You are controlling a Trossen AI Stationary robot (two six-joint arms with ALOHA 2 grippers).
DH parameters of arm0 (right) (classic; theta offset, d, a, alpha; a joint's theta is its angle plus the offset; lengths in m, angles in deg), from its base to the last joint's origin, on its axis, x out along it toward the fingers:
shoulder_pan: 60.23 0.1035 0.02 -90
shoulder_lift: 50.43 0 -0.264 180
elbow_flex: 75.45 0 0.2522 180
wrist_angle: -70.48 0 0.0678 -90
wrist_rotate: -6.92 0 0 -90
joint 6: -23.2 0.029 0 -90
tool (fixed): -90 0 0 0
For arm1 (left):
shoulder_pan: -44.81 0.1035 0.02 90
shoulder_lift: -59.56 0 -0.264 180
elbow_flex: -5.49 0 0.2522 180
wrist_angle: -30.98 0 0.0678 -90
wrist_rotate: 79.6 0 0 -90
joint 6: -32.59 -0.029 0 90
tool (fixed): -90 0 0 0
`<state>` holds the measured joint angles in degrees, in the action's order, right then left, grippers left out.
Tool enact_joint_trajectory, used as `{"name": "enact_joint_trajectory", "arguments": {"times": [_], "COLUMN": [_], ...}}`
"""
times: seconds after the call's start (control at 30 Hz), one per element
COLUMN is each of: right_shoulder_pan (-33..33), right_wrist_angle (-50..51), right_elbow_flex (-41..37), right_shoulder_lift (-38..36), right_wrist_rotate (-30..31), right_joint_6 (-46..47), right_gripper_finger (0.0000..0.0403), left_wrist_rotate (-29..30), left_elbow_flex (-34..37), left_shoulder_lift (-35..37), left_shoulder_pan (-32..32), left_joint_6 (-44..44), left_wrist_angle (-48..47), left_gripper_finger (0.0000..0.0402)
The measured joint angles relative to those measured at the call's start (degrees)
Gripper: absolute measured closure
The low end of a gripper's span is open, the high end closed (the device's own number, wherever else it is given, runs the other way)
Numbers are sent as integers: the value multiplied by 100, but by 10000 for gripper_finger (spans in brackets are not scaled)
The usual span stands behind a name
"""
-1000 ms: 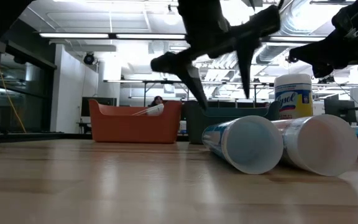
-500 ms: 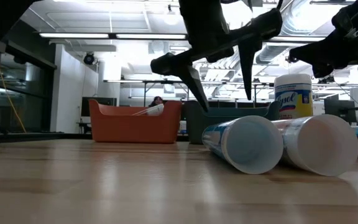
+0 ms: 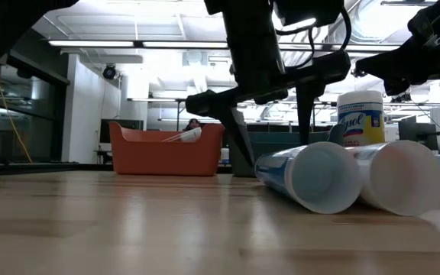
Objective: Pick & place silicon tubes, Sealant and Lysol wipes
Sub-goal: Put the left blue sealant into the blue bin
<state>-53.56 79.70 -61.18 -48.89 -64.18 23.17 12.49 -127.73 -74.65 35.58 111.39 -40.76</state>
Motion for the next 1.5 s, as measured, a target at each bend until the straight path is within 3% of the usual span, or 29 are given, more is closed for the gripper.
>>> {"name": "enact_joint_trajectory", "arguments": {"times": [0.5, 0.87, 1.2, 1.5], "right_shoulder_pan": [1, 1, 0, -1], "right_wrist_angle": [5, 4, 4, 4], "right_elbow_flex": [-2, -1, -2, -2], "right_shoulder_lift": [-4, 0, 0, 0], "right_wrist_rotate": [0, 1, 0, 0], "right_joint_6": [0, 0, 0, 0], "right_gripper_finger": [402, 402, 402, 402], "left_wrist_rotate": [-454, -413, -101, -33], "left_elbow_flex": [-24, -22, -28, -26], "left_shoulder_lift": [-433, -439, -651, -787], "left_shoulder_pan": [28, 22, -47, -24], "left_joint_6": [244, -119, -1257, -1028], "left_wrist_angle": [296, -459, -804, -803], "left_gripper_finger": [117, 117, 117, 117]}}
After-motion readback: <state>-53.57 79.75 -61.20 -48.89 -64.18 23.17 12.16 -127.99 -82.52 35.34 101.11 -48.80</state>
